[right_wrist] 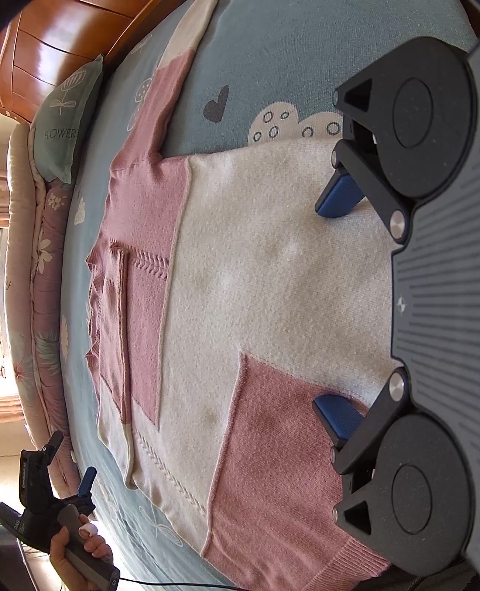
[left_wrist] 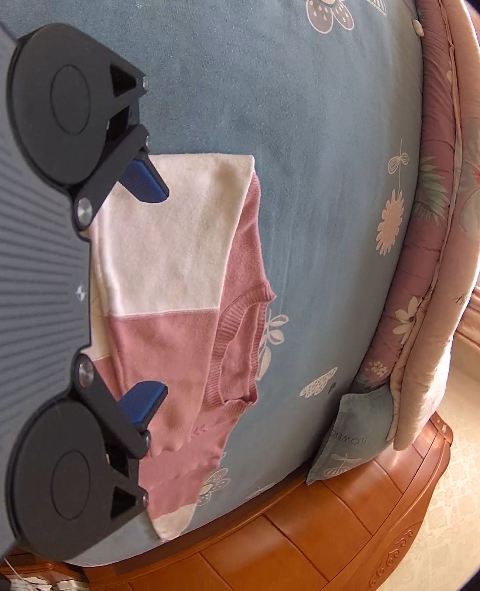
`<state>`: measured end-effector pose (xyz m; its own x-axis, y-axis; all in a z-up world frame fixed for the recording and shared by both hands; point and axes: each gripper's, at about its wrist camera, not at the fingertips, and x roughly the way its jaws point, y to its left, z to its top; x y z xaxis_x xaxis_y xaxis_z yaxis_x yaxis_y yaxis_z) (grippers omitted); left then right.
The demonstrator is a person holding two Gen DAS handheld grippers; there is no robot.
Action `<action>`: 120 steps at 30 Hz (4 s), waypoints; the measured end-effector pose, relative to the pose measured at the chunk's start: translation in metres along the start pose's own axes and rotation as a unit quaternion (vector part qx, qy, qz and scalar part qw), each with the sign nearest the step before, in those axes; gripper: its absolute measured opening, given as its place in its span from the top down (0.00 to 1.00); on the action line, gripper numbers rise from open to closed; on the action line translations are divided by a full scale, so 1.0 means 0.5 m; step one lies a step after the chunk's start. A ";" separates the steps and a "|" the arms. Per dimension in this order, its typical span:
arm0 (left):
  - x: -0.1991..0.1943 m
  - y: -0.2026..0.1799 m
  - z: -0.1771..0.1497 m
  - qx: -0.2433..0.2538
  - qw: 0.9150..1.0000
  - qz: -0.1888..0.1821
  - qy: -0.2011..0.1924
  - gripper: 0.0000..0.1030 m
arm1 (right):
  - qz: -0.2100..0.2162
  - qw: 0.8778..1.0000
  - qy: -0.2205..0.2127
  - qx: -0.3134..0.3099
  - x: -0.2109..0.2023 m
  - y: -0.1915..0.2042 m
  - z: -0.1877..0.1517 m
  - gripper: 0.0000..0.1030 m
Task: Fold clothes
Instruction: 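Lift the open left tool away from the folded sleeve, then move the open right tool across the sweater body toward the spread sleeve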
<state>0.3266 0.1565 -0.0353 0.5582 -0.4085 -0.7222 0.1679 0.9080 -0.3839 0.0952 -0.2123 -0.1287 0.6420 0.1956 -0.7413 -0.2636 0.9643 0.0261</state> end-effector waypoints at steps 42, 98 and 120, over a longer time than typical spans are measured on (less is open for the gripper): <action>-0.047 -0.175 -0.422 0.099 0.990 0.102 0.016 0.01 | 0.020 0.999 -0.002 0.032 -0.057 -0.020 0.004 0.00; -0.123 -0.146 -0.492 0.044 0.998 0.017 0.041 0.01 | 0.128 0.991 -0.002 -0.023 -0.088 0.069 0.017 0.00; -0.085 -0.175 -0.378 0.044 0.998 -0.035 0.012 0.01 | 0.088 0.993 0.072 -0.030 -0.004 0.079 0.039 0.00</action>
<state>0.1347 0.0770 -0.0795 0.5231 -0.4722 -0.7095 0.2774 0.8815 -0.3822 0.0975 -0.1710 -0.1130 0.4741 0.3277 -0.8172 -0.4066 0.9047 0.1269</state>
